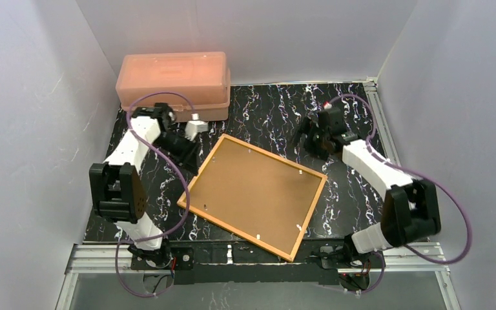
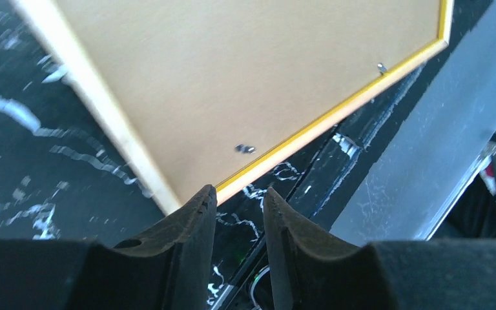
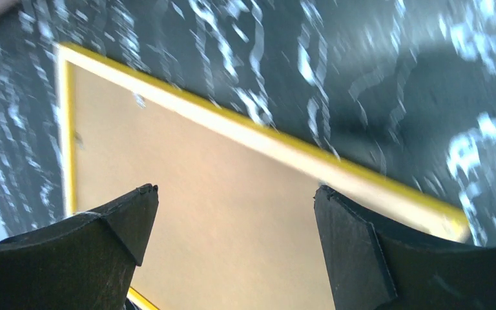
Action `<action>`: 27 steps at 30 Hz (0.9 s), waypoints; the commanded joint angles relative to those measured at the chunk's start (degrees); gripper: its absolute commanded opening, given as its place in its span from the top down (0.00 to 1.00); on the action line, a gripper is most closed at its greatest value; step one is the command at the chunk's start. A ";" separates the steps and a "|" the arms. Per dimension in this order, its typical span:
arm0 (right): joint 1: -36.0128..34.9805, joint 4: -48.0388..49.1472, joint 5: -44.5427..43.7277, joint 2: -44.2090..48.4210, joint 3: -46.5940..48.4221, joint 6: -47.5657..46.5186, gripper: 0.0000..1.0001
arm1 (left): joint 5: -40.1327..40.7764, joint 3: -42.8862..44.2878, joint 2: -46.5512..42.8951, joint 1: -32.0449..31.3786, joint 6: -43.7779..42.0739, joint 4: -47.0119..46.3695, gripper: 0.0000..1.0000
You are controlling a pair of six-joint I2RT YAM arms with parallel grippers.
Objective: Put the photo into the frame
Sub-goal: Adjust the photo frame at the center of the board.
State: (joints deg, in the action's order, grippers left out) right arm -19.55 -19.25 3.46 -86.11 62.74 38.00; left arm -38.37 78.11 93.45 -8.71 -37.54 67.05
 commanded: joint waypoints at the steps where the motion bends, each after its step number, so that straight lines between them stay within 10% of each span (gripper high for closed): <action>1: 0.00 -7.74 -2.48 7.89 -9.63 3.89 0.01 | -1.53 1.77 5.49 11.30 -4.74 4.03 0.70; 10: -3.64 1.73 7.70 21.11 -22.11 8.79 0.01 | 0.92 -4.37 12.59 16.18 -1.05 -6.77 0.78; 27: -31.17 26.48 13.16 -11.64 0.30 2.26 0.02 | -1.34 -6.42 18.44 15.65 -1.75 -9.59 0.69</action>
State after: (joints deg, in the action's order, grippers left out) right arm -47.99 -0.45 14.98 -94.06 59.64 42.28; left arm -38.39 72.64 111.55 7.57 -38.44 57.78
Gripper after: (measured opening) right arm 0.981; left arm 0.299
